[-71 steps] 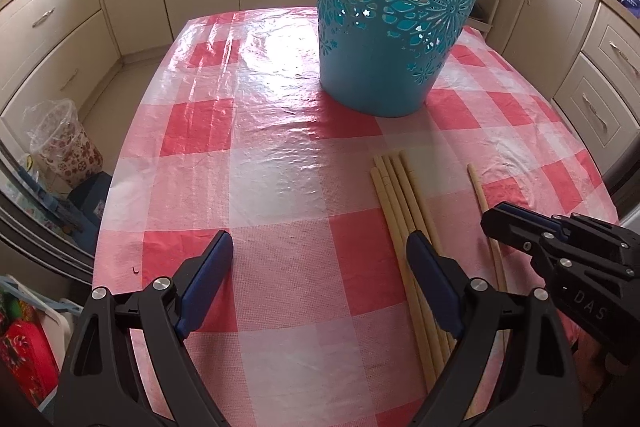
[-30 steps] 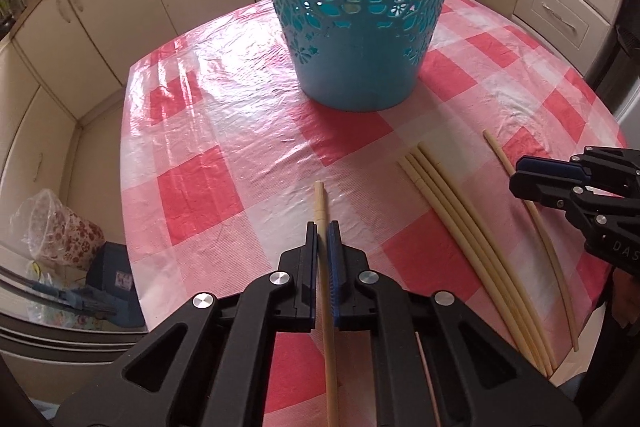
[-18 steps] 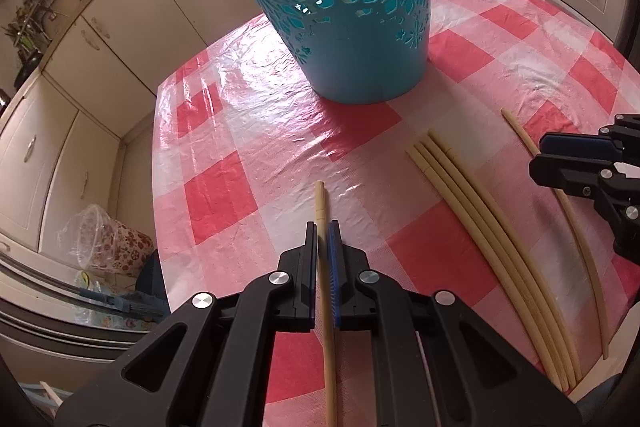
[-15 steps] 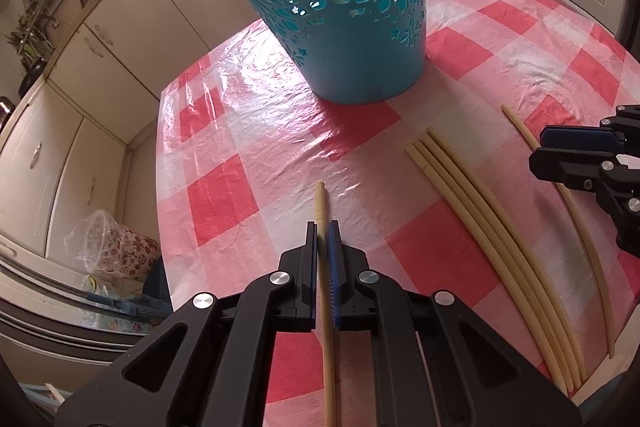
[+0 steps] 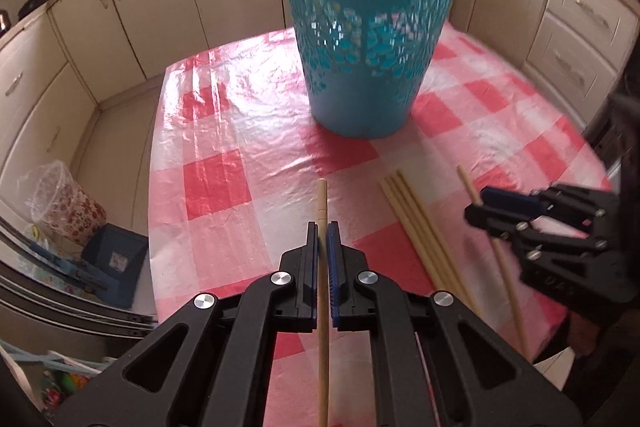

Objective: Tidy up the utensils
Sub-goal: 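Carry the chopstick above the teal basket and open the left gripper, then close the right gripper on a single wooden chopstick, then raise the chopstick over the teal basket and open the right gripper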

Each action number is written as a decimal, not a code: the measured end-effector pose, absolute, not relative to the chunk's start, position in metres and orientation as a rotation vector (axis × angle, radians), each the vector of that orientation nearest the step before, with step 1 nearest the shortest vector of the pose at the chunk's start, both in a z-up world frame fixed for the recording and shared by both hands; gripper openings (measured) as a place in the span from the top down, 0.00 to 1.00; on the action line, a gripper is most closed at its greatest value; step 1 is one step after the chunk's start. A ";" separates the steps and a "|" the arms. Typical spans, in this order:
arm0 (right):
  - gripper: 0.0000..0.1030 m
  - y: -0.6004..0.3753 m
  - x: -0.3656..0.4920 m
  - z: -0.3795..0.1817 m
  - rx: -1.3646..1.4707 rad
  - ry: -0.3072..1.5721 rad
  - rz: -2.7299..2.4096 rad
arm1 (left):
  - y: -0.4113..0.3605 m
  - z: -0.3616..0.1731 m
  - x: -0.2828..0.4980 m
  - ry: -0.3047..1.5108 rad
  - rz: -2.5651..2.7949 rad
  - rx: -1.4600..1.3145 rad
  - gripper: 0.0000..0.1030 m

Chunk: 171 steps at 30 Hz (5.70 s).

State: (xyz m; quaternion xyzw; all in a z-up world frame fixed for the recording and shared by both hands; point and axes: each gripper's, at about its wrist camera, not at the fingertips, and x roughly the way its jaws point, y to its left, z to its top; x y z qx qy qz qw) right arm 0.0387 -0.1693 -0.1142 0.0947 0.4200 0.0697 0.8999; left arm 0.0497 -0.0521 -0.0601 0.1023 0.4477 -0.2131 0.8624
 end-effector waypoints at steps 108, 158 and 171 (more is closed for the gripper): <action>0.82 -0.169 0.034 -0.116 0.177 0.868 0.110 | 0.017 -0.069 0.109 0.730 -0.119 -0.242 0.18; 0.94 -0.189 0.150 0.023 0.260 0.251 -0.109 | 0.013 -0.099 0.112 0.777 -0.175 -0.305 0.17; 0.71 -0.186 0.073 0.034 0.229 0.202 -0.096 | 0.008 -0.098 0.113 0.787 -0.139 -0.267 0.13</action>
